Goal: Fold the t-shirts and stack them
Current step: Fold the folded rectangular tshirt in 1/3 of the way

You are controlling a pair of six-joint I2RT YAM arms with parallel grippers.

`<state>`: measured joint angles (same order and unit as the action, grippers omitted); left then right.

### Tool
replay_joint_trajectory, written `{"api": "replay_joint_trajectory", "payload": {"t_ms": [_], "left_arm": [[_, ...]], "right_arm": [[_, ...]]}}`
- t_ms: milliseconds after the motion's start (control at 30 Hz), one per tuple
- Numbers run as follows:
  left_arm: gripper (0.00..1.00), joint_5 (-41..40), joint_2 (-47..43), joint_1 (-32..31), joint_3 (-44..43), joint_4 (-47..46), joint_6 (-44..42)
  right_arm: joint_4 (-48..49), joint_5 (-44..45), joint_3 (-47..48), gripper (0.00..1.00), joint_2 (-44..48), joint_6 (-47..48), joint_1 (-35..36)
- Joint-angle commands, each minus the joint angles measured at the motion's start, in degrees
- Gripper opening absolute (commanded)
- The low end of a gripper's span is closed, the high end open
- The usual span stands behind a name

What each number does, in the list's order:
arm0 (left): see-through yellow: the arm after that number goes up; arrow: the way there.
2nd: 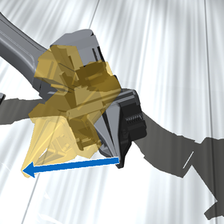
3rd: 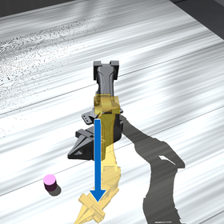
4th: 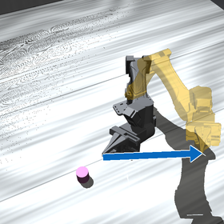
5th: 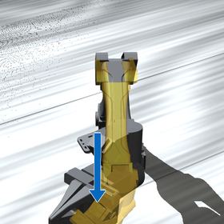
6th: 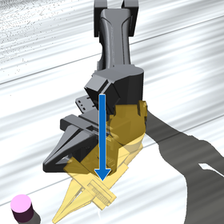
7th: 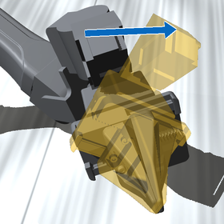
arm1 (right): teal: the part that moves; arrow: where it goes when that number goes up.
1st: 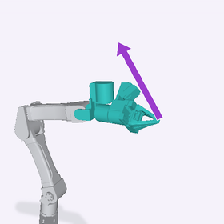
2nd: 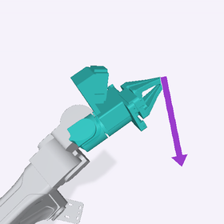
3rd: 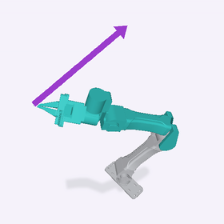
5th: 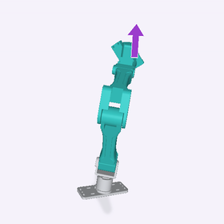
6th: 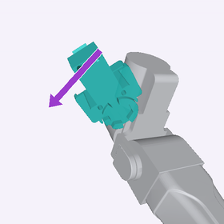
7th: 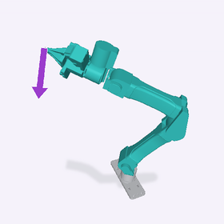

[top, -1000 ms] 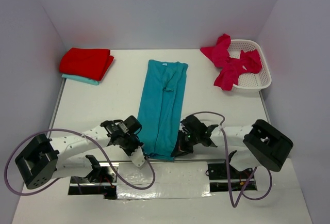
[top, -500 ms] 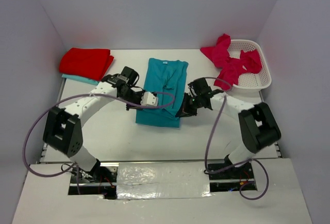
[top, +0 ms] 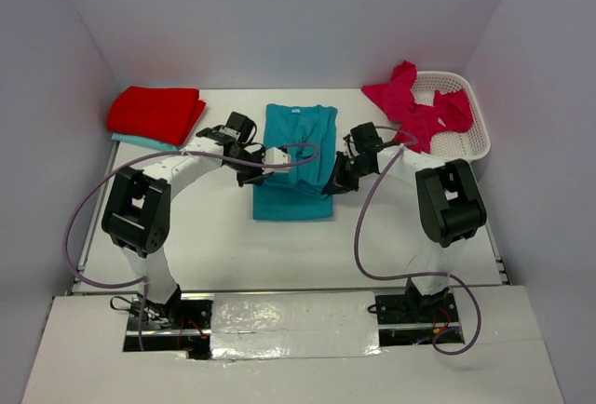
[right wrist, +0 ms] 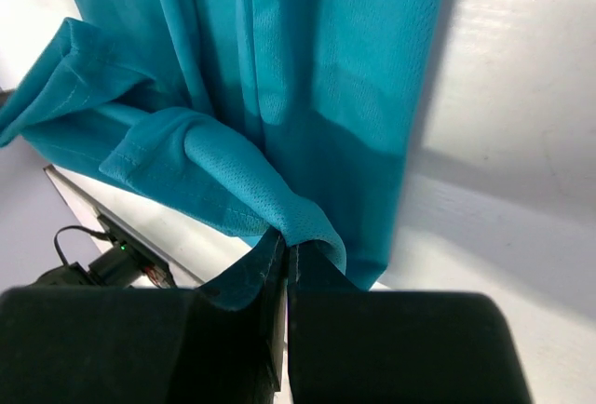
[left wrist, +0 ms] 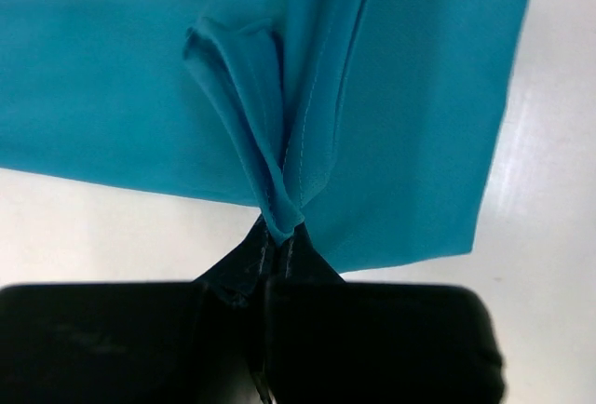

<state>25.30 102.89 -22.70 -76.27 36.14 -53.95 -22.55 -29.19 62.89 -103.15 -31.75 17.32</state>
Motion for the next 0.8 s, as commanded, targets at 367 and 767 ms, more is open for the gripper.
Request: {"api": "replay_joint_trajectory", "payload": {"t_ms": [367,767], "left_arm": [[0.0,0.46,5.91,0.64,-9.51,-8.37,5.79],[0.83,-16.33,16.99,1.78,-17.95,-14.43,17.99]], "right_arm": [[-8.13,0.54,13.22,0.0,-5.11,5.37,-3.7],[-9.96,2.37,24.63,0.55,-12.25,6.86,-11.26]]}}
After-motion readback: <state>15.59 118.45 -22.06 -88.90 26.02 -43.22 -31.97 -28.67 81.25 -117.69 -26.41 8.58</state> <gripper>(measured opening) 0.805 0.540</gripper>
